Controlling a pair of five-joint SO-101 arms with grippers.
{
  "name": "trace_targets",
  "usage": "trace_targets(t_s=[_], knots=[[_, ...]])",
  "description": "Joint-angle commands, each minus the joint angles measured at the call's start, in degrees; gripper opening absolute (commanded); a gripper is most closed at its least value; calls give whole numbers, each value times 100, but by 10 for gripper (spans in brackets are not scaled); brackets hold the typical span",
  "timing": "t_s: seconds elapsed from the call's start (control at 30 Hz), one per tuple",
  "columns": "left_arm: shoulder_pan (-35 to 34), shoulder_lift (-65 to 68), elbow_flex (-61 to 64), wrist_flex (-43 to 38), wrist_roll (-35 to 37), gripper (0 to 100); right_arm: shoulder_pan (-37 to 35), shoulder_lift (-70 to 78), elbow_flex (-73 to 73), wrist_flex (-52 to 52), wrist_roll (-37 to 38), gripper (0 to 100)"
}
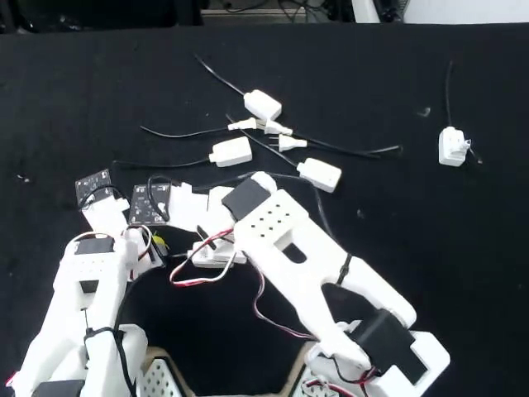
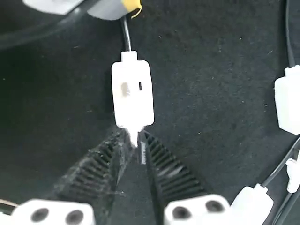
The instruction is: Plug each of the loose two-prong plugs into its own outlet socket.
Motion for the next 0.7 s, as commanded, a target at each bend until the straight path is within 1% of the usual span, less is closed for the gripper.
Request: trace_targets(t_s=[0.0, 0.1, 0.2, 0.27, 0.33, 0.37, 0.4, 0.47, 0.53, 0.67], knots=[[-57, 35, -75, 79, -44, 227, -53, -268, -154, -105, 308, 10], [-57, 35, -66, 79, -35, 227, -35, -268, -13, -114, 431, 10], [-57, 35, -66, 79, -53, 227, 158, -303, 198, -123, 273, 11], [-48, 35, -75, 79, -62, 228, 404, -277, 259, -281, -264, 12], [-48, 35, -75, 70, -70, 228, 695, -268, 303, -378, -1090, 25], [-48, 35, -75, 70, -70, 228, 791, -268, 391, -404, -1398, 43], [-48, 35, -75, 70, -70, 228, 818, -268, 514, -404, -1547, 68], [-57, 35, -75, 70, -70, 228, 818, -268, 813, -475, -1512, 125], [-84, 35, -66, 70, -70, 228, 888, -277, 1182, -818, -1389, 162], [-66, 35, -57, 70, -70, 227, 1073, -277, 1886, -2057, -1398, 129]])
